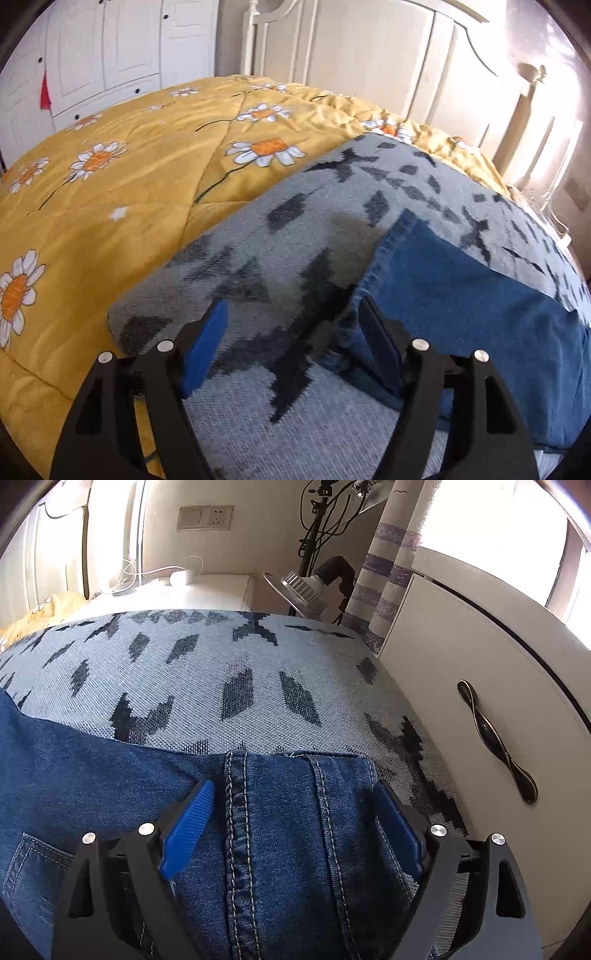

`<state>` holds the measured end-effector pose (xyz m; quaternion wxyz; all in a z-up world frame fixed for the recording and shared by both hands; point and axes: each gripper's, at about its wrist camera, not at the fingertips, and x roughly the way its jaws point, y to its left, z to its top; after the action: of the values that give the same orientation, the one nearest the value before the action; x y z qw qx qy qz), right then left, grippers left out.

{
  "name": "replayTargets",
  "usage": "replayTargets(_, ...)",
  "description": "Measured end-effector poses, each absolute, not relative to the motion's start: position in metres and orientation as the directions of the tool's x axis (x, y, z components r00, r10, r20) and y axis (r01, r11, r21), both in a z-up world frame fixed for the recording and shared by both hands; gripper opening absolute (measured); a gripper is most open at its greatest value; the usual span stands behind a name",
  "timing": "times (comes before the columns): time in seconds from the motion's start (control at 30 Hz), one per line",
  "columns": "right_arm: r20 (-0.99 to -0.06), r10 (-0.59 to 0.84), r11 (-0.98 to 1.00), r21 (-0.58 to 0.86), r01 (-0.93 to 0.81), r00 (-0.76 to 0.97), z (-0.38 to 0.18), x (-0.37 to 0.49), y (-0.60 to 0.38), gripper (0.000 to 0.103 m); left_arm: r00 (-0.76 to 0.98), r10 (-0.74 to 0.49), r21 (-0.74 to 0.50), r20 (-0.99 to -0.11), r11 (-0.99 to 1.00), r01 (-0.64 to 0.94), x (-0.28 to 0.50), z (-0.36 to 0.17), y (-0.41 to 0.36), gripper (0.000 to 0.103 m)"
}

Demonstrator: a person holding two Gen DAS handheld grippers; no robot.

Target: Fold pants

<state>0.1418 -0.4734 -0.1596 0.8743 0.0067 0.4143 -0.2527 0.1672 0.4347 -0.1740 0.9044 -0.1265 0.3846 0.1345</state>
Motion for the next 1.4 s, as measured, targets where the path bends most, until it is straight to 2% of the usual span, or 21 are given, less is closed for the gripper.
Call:
replayTargets(0.03,-0.728,-0.436,0.872,-0.198,0.447,0.529,-0.16,0.142,-0.473,0.082,0.654,0.143,-0.098,-0.743,0.943,-0.317,0.167,-0.177,0.427,0.071)
replayTargets(0.1,-0.728,-0.437,0.872,-0.199,0.447,0.528,-0.16,0.142,-0.473,0.083,0.569,0.229,0.042,-0.79,0.946,-0.322,0.171,-0.192,0.417,0.073)
replayTargets(0.13,-0.726,-0.441,0.871,-0.204,0.448,0.528,-0.159,0.142,-0.473,0.083,0.558,0.244,0.06,-0.793,0.943,-0.326,0.168,-0.195,0.416,0.073)
replayTargets(0.27,-0.717,-0.463,0.863,-0.23,0.449,0.522,-0.159,0.142,-0.471,0.085,0.615,0.32,0.073,-0.72,0.917,-0.392,0.147,-0.17,0.394,0.072)
replayTargets(0.33,-0.716,-0.465,0.862,-0.233,0.45,0.521,-0.159,0.142,-0.47,0.085,0.664,0.25,0.031,-0.705,0.946,-0.323,0.142,-0.157,0.363,0.072)
replayTargets(0.5,-0.718,-0.459,0.864,-0.225,0.449,0.523,-0.159,0.142,-0.471,0.085,0.728,-0.035,-0.101,-0.685,0.994,-0.047,0.138,-0.135,0.248,0.072)
replayTargets(0.53,-0.72,-0.455,0.866,-0.22,0.45,0.524,-0.159,0.142,-0.471,0.085,0.729,-0.08,-0.102,-0.68,0.995,0.013,0.139,-0.134,0.221,0.075)
replayTargets(0.57,-0.721,-0.453,0.866,-0.217,0.45,0.525,-0.159,0.142,-0.472,0.085,0.727,-0.102,-0.102,-0.68,0.994,0.043,0.14,-0.136,0.201,0.083)
replayTargets(0.63,-0.721,-0.45,0.868,-0.213,0.449,0.527,-0.159,0.141,-0.473,0.085,0.7,-0.166,-0.128,-0.695,0.986,0.106,0.144,-0.146,0.167,0.087)
replayTargets(0.73,-0.722,-0.448,0.867,-0.209,0.452,0.527,-0.159,0.141,-0.474,0.087,0.655,-0.068,-0.051,-0.752,0.998,0.045,0.154,-0.169,0.153,0.087)
replayTargets(0.8,-0.724,-0.441,0.87,-0.199,0.452,0.53,-0.159,0.14,-0.475,0.088,0.613,-0.082,-0.125,-0.786,0.992,-0.028,0.157,-0.182,0.171,0.086)
replayTargets(0.87,-0.728,-0.431,0.872,-0.185,0.453,0.534,-0.159,0.14,-0.477,0.088,0.629,-0.11,-0.181,-0.77,0.982,-0.05,0.153,-0.184,0.184,0.086)
replayTargets(1.07,-0.731,-0.42,0.875,-0.17,0.453,0.538,-0.16,0.139,-0.478,0.088,0.589,-0.008,-0.033,-0.808,0.999,-0.03,0.153,-0.19,0.169,0.092)
replayTargets(1.33,-0.731,-0.392,0.881,-0.124,0.456,0.558,-0.158,0.135,-0.483,0.088,0.599,0.021,-0.031,-0.801,0.997,-0.077,0.156,-0.192,0.17,0.1)
replayTargets(1.4,-0.711,-0.43,0.871,-0.164,0.463,0.556,-0.15,0.128,-0.474,0.088,0.592,0.021,-0.028,-0.806,0.997,-0.073,0.158,-0.192,0.17,0.101)
